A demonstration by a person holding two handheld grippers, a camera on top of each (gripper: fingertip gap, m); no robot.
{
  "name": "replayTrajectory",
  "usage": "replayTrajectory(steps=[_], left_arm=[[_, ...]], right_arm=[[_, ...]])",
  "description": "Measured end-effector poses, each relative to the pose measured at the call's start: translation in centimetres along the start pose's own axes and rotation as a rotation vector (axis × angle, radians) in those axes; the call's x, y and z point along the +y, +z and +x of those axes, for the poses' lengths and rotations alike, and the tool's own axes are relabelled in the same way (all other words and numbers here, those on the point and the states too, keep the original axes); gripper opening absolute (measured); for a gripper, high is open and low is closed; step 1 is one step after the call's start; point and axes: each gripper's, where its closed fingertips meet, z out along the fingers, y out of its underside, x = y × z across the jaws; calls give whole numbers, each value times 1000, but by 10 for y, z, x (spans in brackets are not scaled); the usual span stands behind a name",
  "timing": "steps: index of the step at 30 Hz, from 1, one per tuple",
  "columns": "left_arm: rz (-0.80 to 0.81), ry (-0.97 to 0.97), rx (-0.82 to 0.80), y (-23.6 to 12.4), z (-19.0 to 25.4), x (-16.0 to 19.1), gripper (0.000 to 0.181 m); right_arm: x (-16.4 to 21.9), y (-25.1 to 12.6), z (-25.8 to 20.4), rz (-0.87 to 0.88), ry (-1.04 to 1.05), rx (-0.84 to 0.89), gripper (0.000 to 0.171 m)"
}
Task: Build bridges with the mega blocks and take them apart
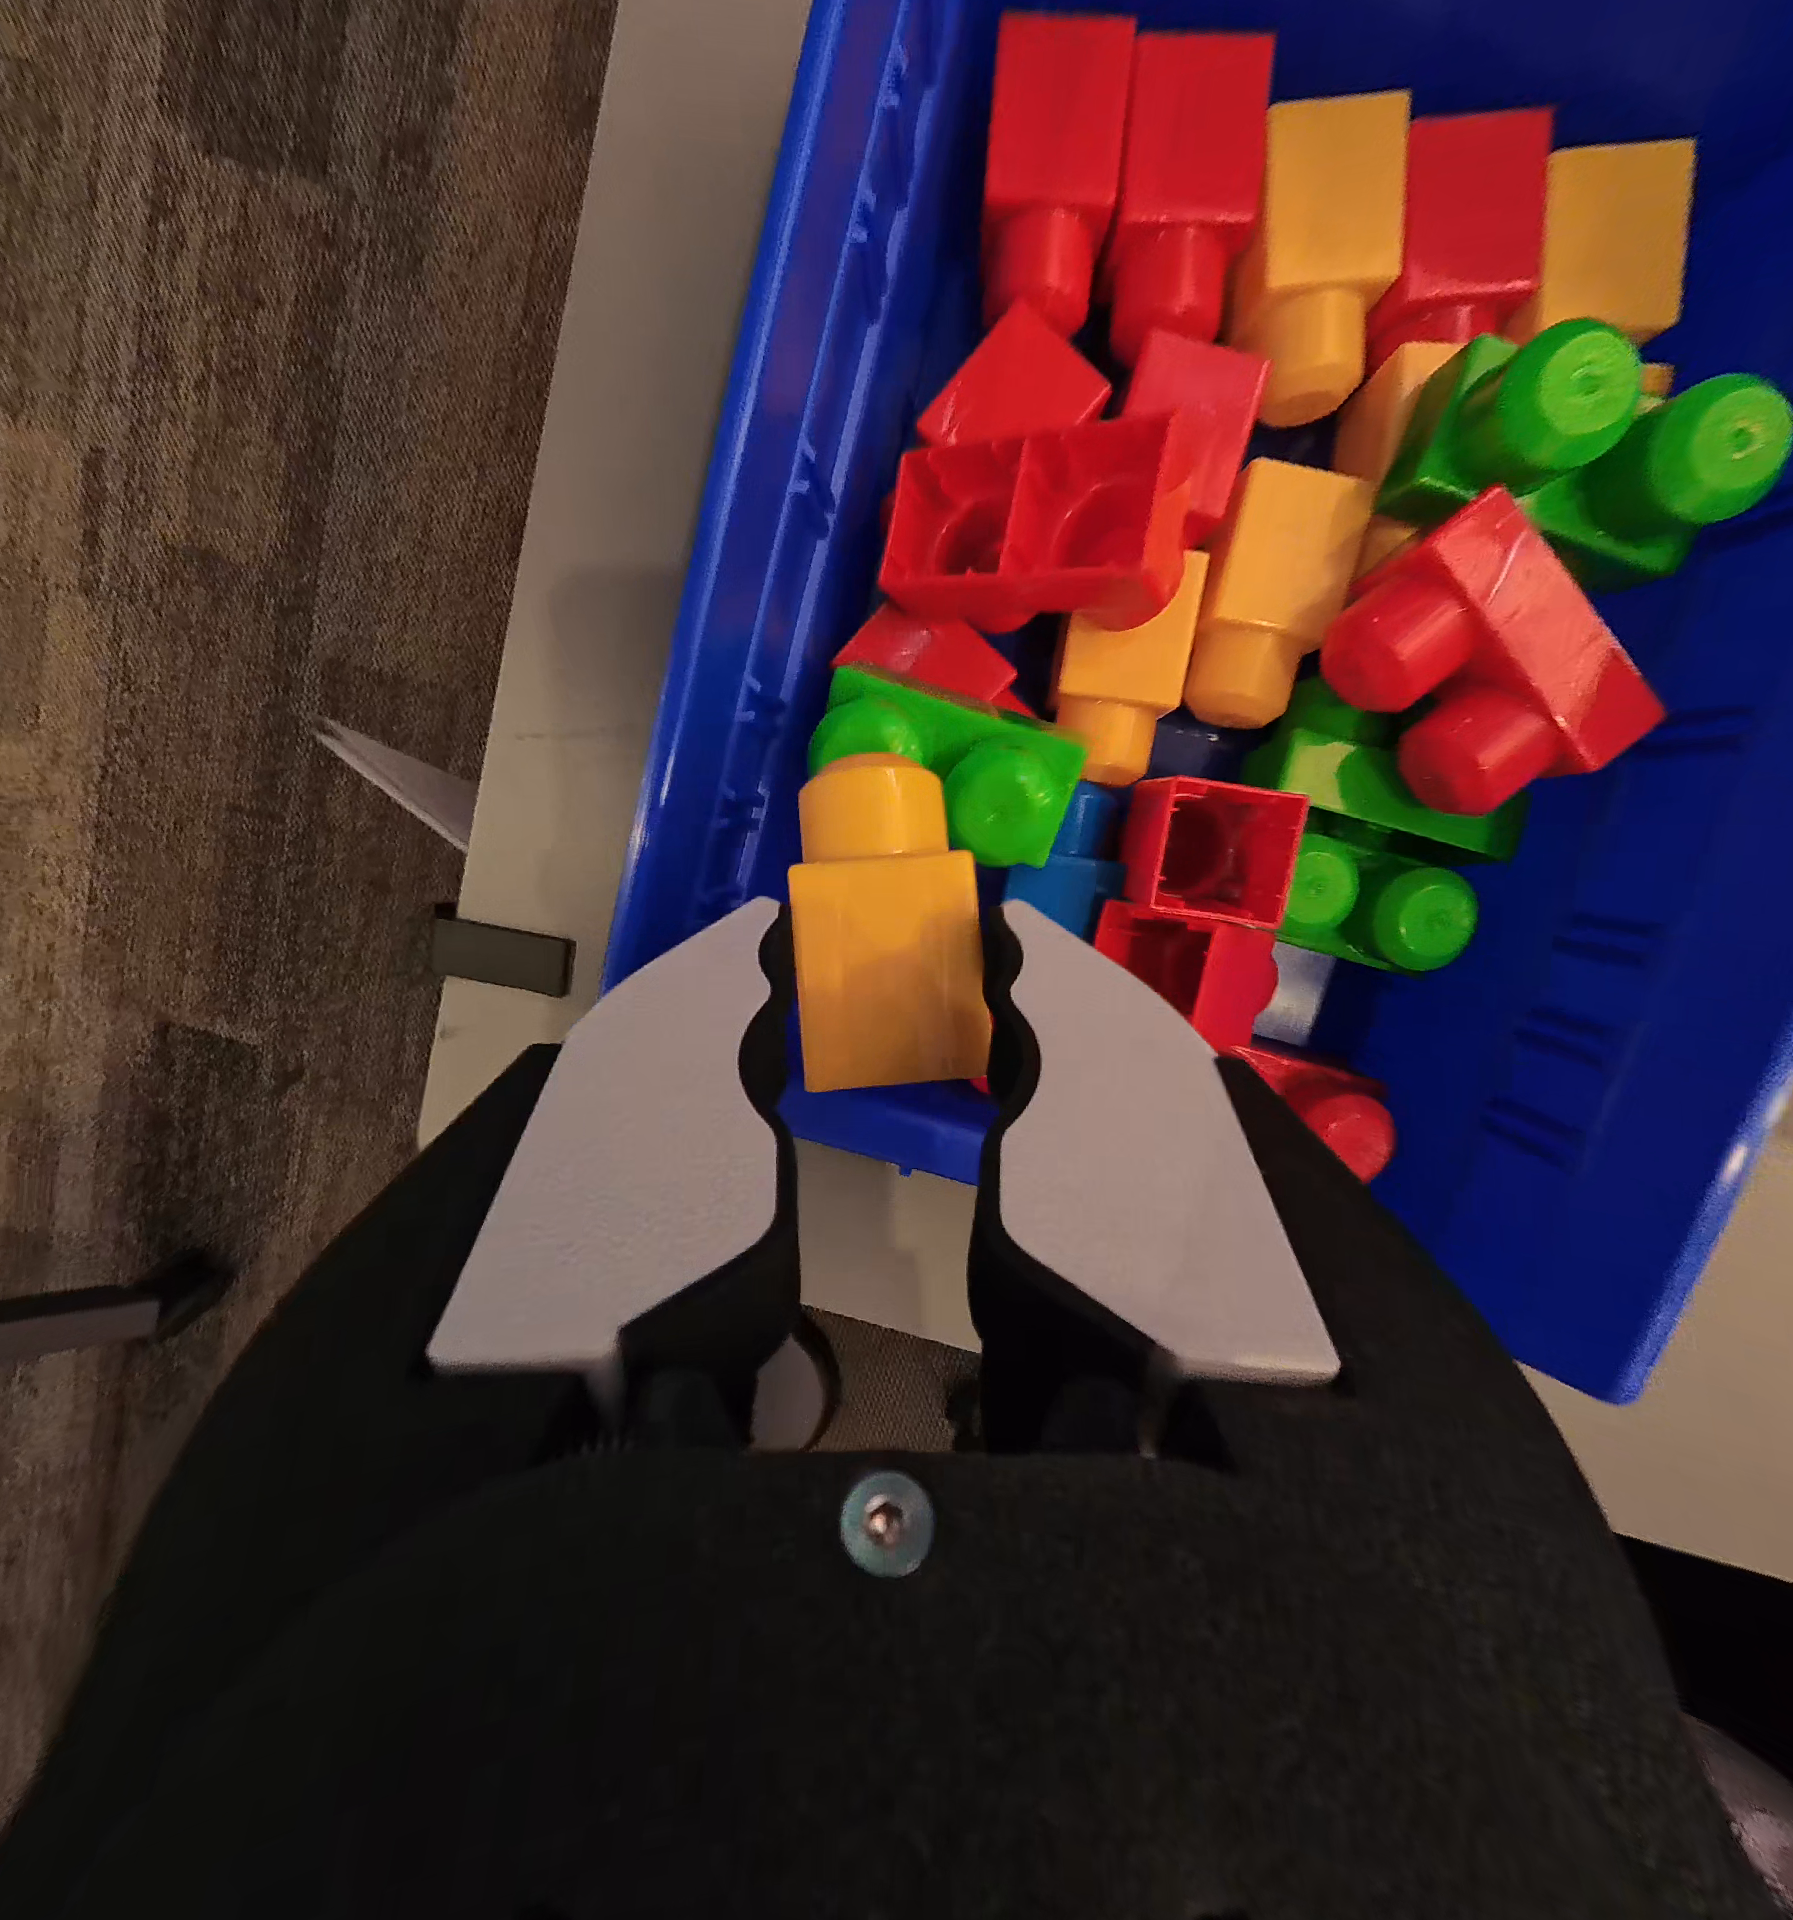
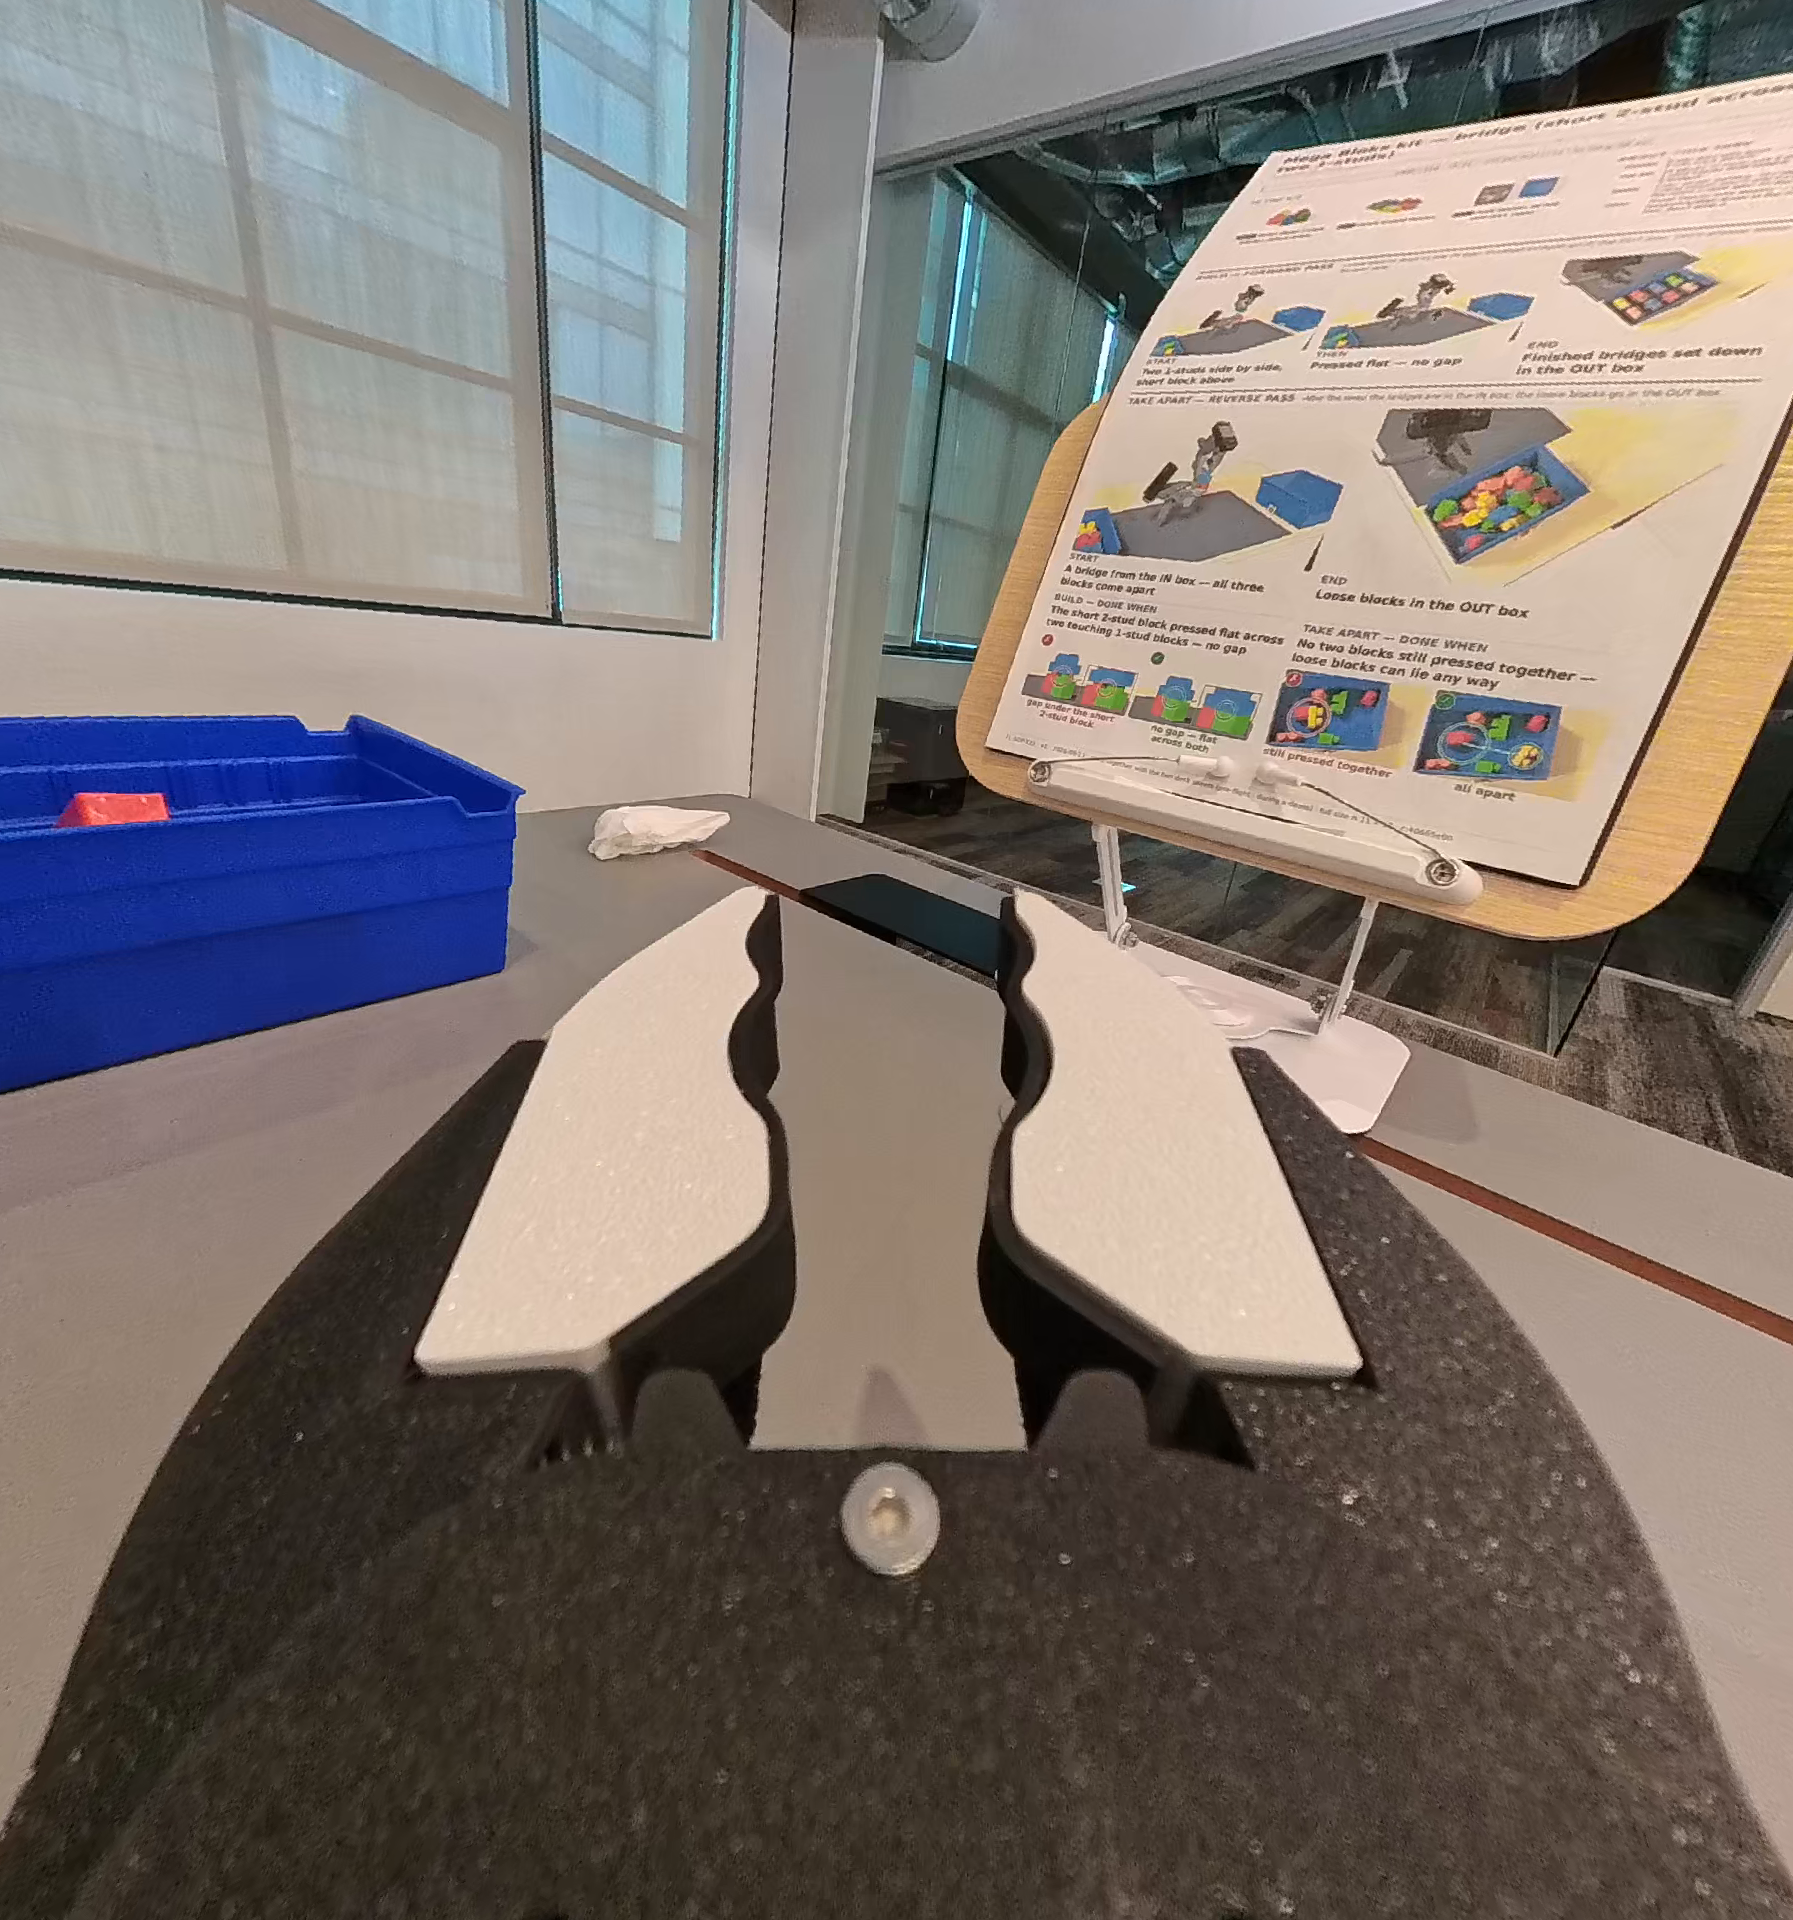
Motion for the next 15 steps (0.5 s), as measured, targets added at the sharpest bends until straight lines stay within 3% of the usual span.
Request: replayTrajectory(steps=[8,15], left_arm=[[186,62,144,-48,48,-33,35],[322,258,330,-80,161,-53,35]], right_arm=[[1,0,1,-6,-11,7,39],[1,-2,-1,-1,-10,-15,39]])
